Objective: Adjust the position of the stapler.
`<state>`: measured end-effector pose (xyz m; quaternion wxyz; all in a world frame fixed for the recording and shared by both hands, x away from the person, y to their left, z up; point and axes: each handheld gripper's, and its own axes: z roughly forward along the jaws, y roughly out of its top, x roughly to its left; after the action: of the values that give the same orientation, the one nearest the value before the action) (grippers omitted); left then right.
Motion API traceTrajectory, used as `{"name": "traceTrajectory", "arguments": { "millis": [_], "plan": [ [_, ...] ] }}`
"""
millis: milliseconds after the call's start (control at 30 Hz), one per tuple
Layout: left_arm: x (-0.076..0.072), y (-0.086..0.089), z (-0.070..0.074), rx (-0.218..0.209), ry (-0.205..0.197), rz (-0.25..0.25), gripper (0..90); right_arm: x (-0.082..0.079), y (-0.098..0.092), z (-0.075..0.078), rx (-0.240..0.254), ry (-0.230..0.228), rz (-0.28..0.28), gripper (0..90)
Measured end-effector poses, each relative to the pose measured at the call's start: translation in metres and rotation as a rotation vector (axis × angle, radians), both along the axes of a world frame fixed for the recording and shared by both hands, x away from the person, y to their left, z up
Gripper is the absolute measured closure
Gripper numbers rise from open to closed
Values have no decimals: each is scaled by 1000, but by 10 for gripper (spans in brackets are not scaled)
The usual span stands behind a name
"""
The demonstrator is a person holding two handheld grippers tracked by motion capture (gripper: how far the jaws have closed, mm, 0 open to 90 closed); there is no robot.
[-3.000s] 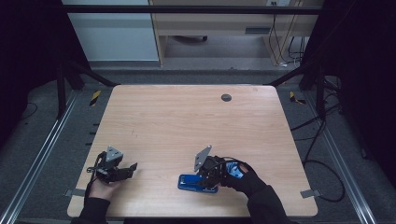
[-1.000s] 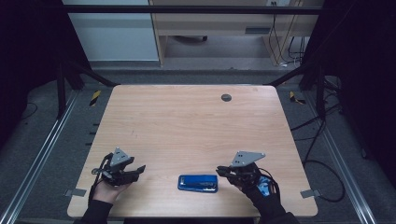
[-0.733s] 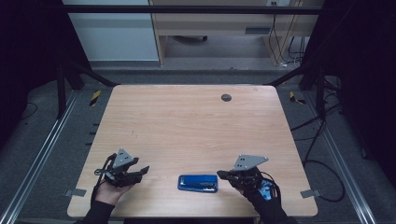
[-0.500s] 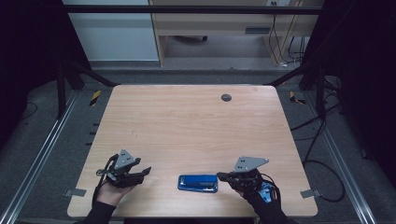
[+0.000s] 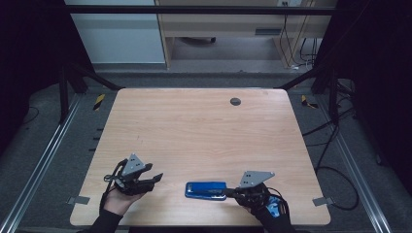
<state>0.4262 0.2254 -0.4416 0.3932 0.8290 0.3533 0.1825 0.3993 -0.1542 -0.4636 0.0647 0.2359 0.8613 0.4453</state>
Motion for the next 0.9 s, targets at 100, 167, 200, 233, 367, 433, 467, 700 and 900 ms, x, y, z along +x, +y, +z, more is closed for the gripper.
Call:
{"name": "traceTrajectory", "arguments": {
  "millis": [100,167,200,233,367,433,467,700,900],
  "plan": [
    [1,-3,2,6,8,-28,447,1,0,-4,-10,3,-1,900],
    [0,-7,5,16,-1,-53,448,1,0,-5,-14,5,-7,900],
    [0,-11,7,18,-5,-75,449,3,1,-8,-23,8,-10,900],
    [0,-11,7,18,-5,-75,449,3,1,-9,-27,10,-11,900],
    [3,-22,14,31,-20,-119,449,5,1,-12,-38,11,-13,900],
    [4,-24,15,33,-21,-124,449,5,1,-12,-35,3,-13,900],
    [4,-27,17,32,-26,-132,449,5,1,-12,-31,-9,-5,900],
    [8,-47,18,57,-22,-191,449,4,3,-12,-35,-6,2,900],
    [11,-65,21,77,-20,-249,448,3,4,-12,-28,-4,0,900]
  ]
}}
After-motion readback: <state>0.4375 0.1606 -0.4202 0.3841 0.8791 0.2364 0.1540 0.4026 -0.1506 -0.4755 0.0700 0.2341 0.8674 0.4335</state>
